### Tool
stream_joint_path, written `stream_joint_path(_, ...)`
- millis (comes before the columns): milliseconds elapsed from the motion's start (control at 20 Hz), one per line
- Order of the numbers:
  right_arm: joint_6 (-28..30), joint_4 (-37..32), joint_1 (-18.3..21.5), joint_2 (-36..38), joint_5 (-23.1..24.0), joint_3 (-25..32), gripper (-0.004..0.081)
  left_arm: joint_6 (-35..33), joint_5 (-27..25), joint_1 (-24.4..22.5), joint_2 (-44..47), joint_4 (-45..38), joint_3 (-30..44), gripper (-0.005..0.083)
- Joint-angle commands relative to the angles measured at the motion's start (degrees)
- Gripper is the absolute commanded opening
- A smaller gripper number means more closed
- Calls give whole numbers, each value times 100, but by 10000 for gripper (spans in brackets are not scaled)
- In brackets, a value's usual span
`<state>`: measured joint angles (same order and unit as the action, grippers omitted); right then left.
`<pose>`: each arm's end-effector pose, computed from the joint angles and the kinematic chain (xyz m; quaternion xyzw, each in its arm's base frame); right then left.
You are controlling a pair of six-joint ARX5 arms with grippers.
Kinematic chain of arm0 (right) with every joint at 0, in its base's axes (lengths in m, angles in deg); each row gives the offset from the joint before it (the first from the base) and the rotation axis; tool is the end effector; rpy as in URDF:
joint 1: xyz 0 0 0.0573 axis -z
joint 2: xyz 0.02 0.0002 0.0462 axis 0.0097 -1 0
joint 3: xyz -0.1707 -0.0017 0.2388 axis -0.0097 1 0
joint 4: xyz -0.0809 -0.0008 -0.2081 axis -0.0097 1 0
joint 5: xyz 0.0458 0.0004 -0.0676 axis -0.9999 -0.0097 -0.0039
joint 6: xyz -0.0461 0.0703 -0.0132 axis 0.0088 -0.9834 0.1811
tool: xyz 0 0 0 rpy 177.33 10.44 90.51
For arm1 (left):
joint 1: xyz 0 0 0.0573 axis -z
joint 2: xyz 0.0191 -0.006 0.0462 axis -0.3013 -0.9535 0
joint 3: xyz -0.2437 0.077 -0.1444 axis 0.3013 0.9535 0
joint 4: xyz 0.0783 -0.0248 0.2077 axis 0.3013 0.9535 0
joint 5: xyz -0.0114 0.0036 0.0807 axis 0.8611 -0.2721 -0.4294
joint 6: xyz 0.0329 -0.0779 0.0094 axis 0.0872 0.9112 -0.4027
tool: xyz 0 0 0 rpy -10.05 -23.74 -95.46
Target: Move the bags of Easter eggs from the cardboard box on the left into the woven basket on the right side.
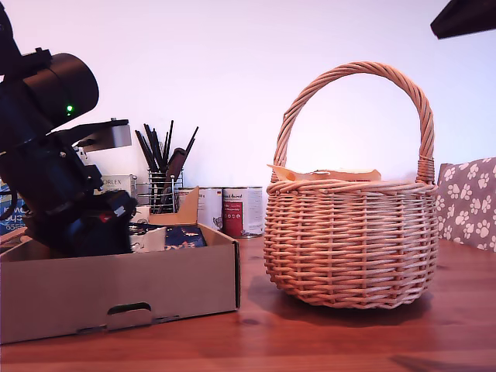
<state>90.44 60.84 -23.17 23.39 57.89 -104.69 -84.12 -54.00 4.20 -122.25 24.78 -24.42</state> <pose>0.0869 0.0671 0.2680 -0.0262 0.1857 0.3833 0.9044 0.2763 -0.1230 0.1694 0.1397 0.4550 -0.2848 0.8321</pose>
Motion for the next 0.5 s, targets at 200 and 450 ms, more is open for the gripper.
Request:
stream_joint_path(200, -2, -22, -26, -68, 20, -33, -13, 205, 149, 20, -221, 739, -337, 159)
stream_joint_path(450, -2, 4, -26, -138, 17, -33, -13, 221, 535, 20, 4, 1327, -813, 159)
